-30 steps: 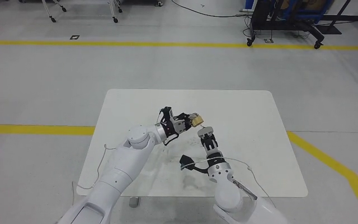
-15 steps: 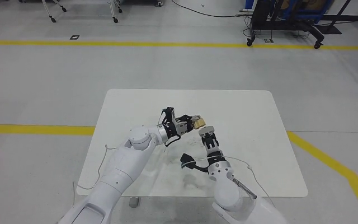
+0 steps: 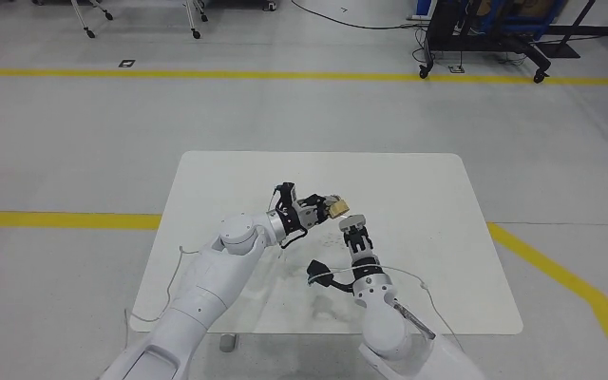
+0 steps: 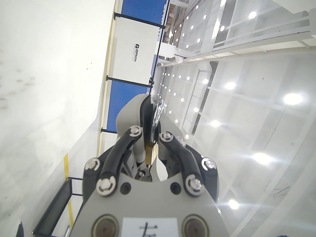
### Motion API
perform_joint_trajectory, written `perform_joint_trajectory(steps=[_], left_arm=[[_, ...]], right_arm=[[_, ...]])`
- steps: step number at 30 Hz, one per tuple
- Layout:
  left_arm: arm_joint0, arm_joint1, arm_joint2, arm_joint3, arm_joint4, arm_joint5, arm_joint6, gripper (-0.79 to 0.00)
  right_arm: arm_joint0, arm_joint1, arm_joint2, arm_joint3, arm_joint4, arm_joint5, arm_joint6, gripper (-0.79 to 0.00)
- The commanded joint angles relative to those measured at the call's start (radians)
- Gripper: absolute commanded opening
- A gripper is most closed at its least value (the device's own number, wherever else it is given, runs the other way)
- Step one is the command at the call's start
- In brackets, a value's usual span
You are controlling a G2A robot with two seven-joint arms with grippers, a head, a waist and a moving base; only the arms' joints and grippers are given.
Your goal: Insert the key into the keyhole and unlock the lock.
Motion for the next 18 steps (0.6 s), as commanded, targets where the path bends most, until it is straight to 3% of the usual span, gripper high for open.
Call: perform_joint_trajectory(steps=[1,18], left_arm=[[-0.001,-0.001,0.001,0.001,0.002,0.000,-0.004,-0.785],[-0.003,-0.007,0.009,-0.007,0.023,0.013,0.008,-0.785]], right_arm=[[0.008,-0.002,-0.006,-0.002,0.000,-0.013,0.006,-0.785],[0.046,-0.016,-0.048,0.014,0.000,-0.087,0.028,-0.785]])
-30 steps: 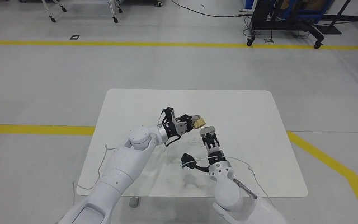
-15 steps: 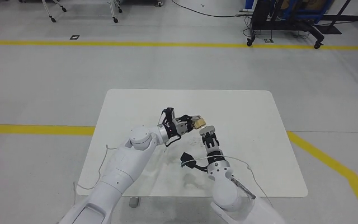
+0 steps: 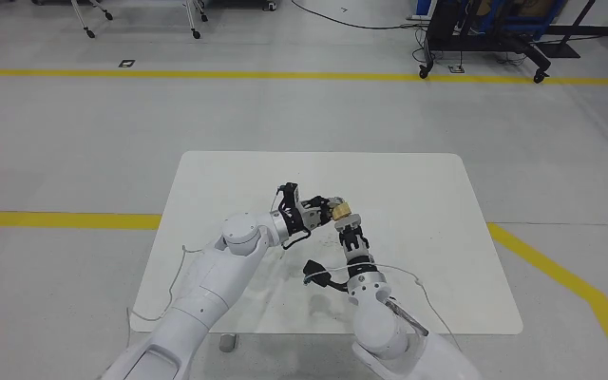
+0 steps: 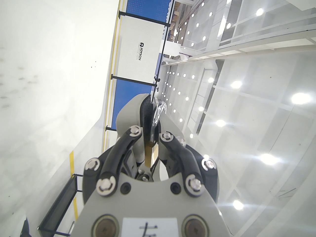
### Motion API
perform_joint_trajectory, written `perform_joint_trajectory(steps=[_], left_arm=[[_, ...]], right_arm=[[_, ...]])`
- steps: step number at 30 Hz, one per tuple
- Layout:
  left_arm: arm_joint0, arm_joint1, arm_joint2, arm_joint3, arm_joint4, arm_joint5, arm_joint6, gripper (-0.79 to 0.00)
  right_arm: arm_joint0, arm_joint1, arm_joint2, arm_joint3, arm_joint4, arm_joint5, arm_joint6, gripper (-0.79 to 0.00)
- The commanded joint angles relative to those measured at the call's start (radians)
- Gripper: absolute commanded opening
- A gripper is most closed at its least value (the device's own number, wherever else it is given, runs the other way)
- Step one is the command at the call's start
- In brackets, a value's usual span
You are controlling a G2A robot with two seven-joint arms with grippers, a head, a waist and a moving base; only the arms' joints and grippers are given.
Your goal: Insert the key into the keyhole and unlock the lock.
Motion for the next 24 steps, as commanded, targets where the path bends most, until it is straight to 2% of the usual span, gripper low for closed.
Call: perform_joint_trajectory(steps=[1,8,12,16,24], left_arm=[[0.000,-0.001,-0.002,0.002,-0.007,0.000,-0.002,-0.785],[0.004,0.000,-0.016,0.005,-0.016,0.000,-0.006,-0.785],[0.008,0.003,-0.035,0.002,-0.022,-0.012,0.006,-0.785],[0.022,0.013,-0.069,-0.017,-0.012,-0.034,0.024,-0.785],[0.061,0.031,-0.095,-0.100,0.082,-0.042,0.066,-0.785]], right_arm=[[0.005,-0.003,-0.005,0.006,0.000,0.000,-0.002,-0.785],[0.016,-0.014,-0.021,0.009,0.000,0.000,0.003,-0.785],[-0.014,-0.013,-0.001,-0.018,0.002,0.054,-0.014,-0.785],[-0.066,0.000,0.042,-0.046,0.000,0.133,-0.083,-0.785],[-0.071,0.003,0.049,-0.045,0.000,0.116,-0.087,-0.785]])
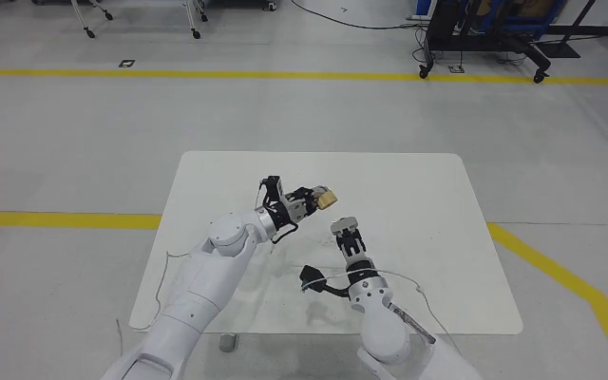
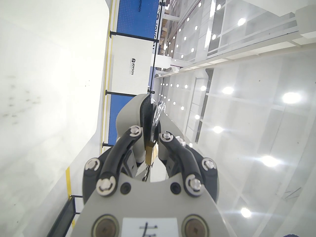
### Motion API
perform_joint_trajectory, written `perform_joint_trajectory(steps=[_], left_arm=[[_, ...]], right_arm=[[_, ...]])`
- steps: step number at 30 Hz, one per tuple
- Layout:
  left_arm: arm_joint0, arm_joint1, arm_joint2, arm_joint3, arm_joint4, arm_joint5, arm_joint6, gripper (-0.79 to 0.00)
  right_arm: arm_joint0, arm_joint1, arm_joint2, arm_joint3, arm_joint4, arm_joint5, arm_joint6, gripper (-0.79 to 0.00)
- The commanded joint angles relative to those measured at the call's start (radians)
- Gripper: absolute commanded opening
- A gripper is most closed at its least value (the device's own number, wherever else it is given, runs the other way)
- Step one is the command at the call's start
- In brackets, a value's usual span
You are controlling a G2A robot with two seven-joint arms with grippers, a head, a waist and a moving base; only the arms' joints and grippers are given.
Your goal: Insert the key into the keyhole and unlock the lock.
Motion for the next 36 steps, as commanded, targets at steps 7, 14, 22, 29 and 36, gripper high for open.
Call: perform_joint_trajectory(steps=[7,14,22,29,36], left_arm=[[0.041,0.009,0.011,-0.101,0.117,-0.080,0.027,-0.785],[0.063,0.014,0.012,-0.136,0.173,-0.144,0.039,-0.785],[0.073,0.018,0.013,-0.157,0.216,-0.144,0.051,-0.785],[0.083,0.018,0.013,-0.171,0.224,-0.142,0.069,-0.785],[0.095,0.023,0.018,-0.203,0.305,-0.134,0.110,-0.785]], right_arm=[[-0.053,-0.010,0.135,-0.006,0.458,0.144,-0.118,-0.785],[-0.084,-0.018,0.261,0.044,0.882,0.175,-0.253,-0.785],[-0.102,-0.016,0.335,0.078,1.054,0.190,-0.365,-0.785],[-0.103,-0.018,0.339,0.084,1.087,0.200,-0.367,-0.785],[-0.098,-0.028,0.352,0.106,1.216,0.244,-0.344,-0.785]])
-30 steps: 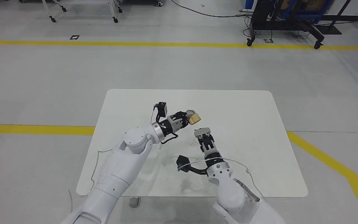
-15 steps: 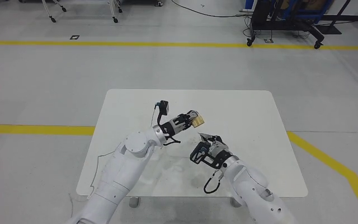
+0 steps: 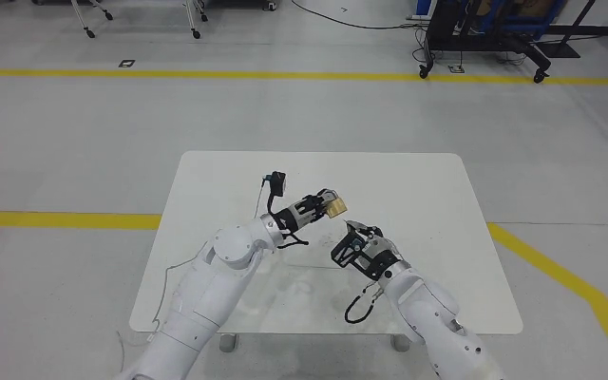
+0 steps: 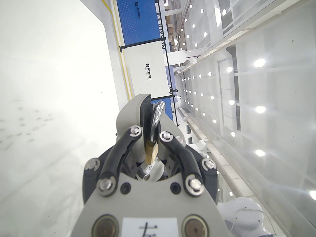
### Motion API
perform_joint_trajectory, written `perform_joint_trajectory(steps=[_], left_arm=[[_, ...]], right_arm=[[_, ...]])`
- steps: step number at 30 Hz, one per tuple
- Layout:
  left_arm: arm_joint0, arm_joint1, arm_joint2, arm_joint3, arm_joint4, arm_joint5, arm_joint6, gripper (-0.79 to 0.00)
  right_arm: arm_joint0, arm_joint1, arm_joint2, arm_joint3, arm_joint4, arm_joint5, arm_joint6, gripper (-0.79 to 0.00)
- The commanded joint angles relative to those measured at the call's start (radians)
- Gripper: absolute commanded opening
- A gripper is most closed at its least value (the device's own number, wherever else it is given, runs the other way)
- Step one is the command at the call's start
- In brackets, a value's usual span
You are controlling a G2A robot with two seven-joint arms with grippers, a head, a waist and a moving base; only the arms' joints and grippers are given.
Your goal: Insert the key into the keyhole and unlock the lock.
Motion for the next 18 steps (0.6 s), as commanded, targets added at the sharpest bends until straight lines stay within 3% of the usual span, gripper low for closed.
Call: perform_joint_trajectory(steps=[1,18], left_arm=[[0.002,0.001,0.007,-0.007,0.034,0.011,0.016,-0.785],[-0.018,-0.005,0.049,-0.009,0.157,0.078,0.084,-0.785]], right_arm=[[-0.001,-0.002,-0.004,-0.001,0.019,0.007,0.012,-0.785],[0.016,-0.020,-0.045,-0.002,0.047,0.064,0.080,-0.785]])
